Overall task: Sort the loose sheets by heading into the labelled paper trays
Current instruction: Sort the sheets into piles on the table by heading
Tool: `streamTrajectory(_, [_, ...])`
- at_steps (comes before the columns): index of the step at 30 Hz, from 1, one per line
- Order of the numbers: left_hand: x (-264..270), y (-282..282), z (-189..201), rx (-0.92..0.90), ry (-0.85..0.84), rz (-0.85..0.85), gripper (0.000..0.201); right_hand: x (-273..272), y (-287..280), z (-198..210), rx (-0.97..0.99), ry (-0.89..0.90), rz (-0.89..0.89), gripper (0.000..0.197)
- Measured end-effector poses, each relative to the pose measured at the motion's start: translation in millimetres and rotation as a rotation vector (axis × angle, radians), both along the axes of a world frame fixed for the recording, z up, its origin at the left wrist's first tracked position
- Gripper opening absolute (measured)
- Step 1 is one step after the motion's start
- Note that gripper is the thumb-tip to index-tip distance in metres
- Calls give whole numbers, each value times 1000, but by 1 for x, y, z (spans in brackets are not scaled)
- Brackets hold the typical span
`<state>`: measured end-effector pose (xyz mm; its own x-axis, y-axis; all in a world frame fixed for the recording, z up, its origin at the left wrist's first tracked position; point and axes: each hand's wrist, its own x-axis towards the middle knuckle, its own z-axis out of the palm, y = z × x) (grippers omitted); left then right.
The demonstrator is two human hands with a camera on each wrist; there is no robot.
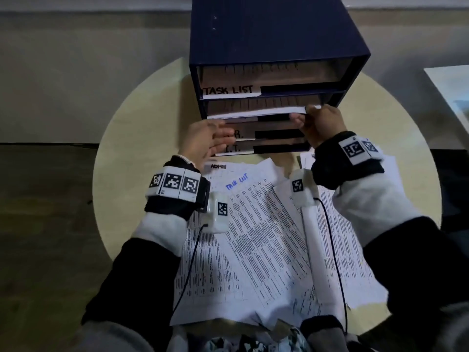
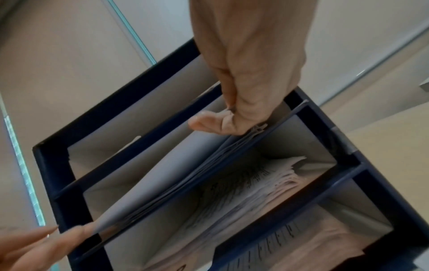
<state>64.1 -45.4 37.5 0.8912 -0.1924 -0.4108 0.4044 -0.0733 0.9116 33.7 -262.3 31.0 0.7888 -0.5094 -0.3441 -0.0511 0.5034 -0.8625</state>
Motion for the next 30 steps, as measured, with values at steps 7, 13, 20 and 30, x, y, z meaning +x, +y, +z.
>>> streamTrajectory(7, [19,-18,-2,142,-22,-71,16,-10,7,-7,-180,83,-50,21])
streamTrajectory(13, [33,-29,-4,327,-62,-129,21,5,16,-9,-937,322,294,9])
streamTrajectory(20, [44,-32,-4,416,-17,-211,43,27,15,4,-1133,506,442,34])
streamTrajectory(30, [-10,3,-31,280,-51,-98,17,-26,29,-21,-1083,281,344,31])
